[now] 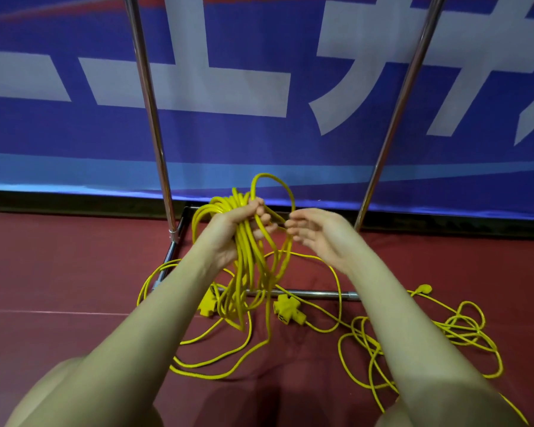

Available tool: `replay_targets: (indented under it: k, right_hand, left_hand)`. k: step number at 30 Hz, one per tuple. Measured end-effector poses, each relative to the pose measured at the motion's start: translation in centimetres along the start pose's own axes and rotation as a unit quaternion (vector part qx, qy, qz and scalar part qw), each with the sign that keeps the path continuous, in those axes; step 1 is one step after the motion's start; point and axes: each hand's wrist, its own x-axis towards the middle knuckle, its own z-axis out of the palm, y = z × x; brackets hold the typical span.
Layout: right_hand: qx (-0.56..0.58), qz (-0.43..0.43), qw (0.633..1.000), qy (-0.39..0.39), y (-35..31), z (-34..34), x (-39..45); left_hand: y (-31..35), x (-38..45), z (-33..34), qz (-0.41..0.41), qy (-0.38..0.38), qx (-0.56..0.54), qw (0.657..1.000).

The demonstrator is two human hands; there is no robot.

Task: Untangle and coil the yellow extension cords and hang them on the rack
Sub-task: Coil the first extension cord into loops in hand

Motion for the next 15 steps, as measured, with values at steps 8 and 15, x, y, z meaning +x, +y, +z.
replay_targets:
  k: [8,15]
  right_hand:
    - [-0.117,-0.110,0.985,-0.068,2.1,2.4,-0.7]
    - [-0.095,-0.148,0.984,-0.042,0.9,3.2,-1.0]
  left_hand:
    - [1.9,0.0,-1.0,0.050,0.039,-0.065,0.996]
    - [1.6,-0.3,-1.3,0.034,0.023,-0.073,0.996]
